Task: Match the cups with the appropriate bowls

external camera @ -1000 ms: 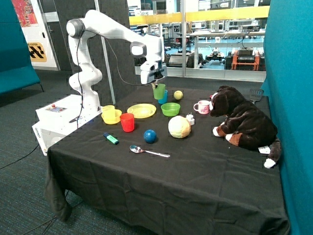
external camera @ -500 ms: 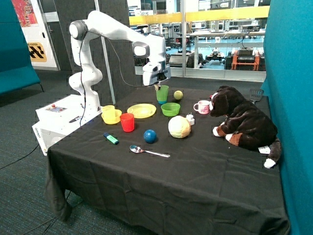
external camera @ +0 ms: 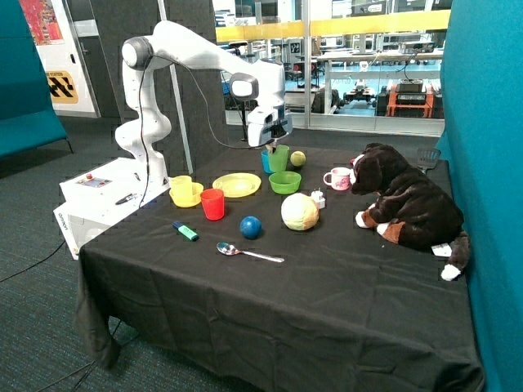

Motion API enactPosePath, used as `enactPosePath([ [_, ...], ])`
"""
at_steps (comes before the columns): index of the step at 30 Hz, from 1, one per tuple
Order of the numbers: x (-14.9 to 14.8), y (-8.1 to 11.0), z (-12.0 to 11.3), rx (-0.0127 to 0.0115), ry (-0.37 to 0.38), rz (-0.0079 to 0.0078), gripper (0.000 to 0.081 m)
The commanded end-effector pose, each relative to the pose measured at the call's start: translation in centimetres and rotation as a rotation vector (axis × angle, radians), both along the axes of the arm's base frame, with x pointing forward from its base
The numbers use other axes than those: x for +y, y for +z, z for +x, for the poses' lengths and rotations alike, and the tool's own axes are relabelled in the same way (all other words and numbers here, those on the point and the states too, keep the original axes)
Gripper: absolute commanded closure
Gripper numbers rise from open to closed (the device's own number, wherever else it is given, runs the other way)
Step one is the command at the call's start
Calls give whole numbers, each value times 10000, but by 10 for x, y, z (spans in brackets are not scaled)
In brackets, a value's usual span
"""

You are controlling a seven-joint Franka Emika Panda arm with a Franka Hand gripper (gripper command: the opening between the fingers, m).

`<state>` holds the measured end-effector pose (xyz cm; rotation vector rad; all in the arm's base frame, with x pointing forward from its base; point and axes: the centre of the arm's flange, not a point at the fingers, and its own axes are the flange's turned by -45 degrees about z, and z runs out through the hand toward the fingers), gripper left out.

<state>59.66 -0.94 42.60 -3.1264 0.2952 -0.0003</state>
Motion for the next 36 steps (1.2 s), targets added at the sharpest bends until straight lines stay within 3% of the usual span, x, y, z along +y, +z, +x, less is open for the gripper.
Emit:
enactPosePath([
  [1,7,-6,18,3,296,-12,808],
  [18,18,-43,24,3,731,-12,808],
  [36,26,-76,14,2,1037,-12,808],
])
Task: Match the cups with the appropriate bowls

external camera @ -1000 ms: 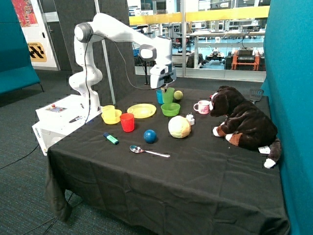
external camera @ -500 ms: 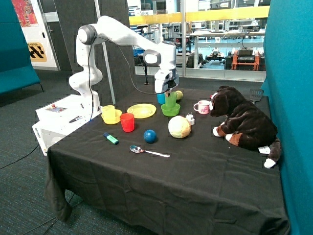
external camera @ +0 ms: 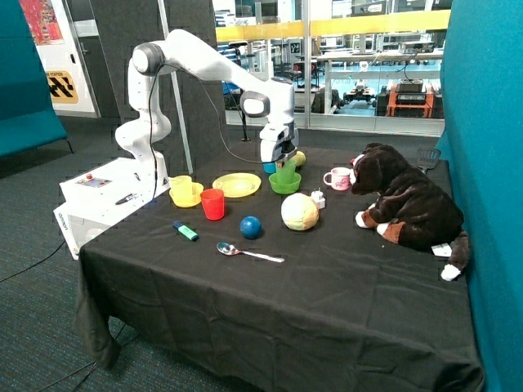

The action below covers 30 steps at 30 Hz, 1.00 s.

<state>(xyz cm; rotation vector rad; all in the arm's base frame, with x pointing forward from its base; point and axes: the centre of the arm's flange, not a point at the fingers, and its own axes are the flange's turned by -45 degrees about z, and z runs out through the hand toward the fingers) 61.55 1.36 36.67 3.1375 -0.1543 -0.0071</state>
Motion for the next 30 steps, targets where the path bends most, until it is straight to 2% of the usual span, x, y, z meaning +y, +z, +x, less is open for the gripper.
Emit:
enactPosePath([
  [1,3,-17,-5,-46,151,1,808],
  [8,4,-21,-5,-46,277,1,808],
  [12,4,-21,-4,-46,314,1,763],
  [16,3,-21,-3,-46,316,2,669],
  [22,0,-26,-6,-46,278,1,677],
  [30,-3,-29,-7,-46,232,1,619],
])
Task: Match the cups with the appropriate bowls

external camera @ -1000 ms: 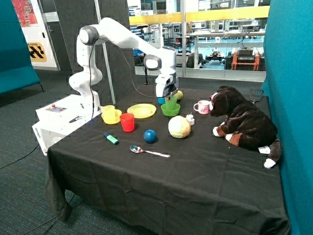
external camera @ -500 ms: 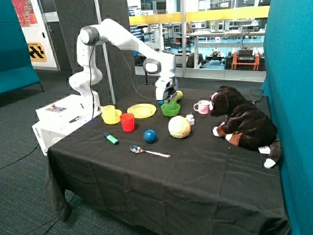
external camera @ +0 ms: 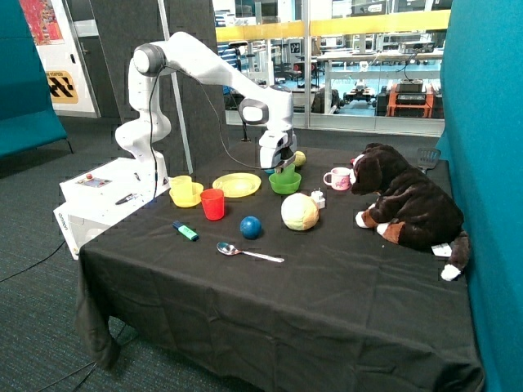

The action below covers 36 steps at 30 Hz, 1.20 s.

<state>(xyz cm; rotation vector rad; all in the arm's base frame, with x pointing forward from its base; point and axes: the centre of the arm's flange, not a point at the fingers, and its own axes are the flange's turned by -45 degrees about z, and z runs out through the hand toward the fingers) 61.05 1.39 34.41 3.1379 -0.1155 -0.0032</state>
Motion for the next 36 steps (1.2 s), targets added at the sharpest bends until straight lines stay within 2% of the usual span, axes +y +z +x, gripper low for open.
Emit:
enactPosePath([
  [1,-4,-6,-2,-21,-35,15,602],
  [7,-7,-4,-3,-21,-16,15,542],
  [21,-11,-7,-8,-21,62,15,301],
  [27,-9,-5,-9,-21,156,15,255],
  [36,-2,3,-7,-21,321,15,237],
])
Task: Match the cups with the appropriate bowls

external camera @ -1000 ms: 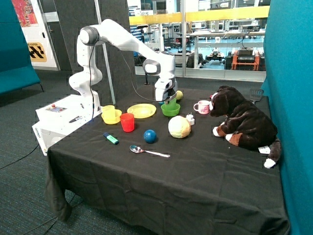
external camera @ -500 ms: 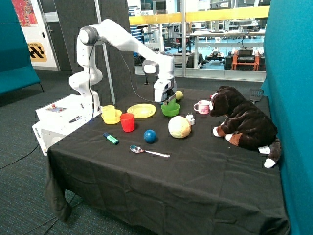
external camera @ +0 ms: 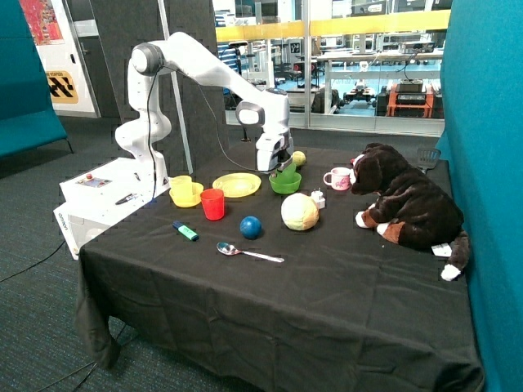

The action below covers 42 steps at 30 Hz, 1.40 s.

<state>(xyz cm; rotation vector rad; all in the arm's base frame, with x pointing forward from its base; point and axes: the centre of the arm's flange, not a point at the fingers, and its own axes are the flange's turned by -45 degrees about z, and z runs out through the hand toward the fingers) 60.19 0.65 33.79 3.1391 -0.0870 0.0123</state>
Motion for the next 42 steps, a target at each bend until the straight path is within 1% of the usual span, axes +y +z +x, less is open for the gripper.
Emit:
enactPosePath([
  [1,6,9,1,78,147,14,235],
  [10,7,16,-1,78,215,14,258],
  [16,5,21,-6,78,201,14,253],
  [21,1,27,-12,78,331,13,262],
  [28,-3,38,-25,78,660,12,271],
  [35,-8,50,-46,79,1004,10,280],
  [40,-11,55,-55,79,1082,10,283],
  [42,-13,60,-61,79,1252,10,284],
])
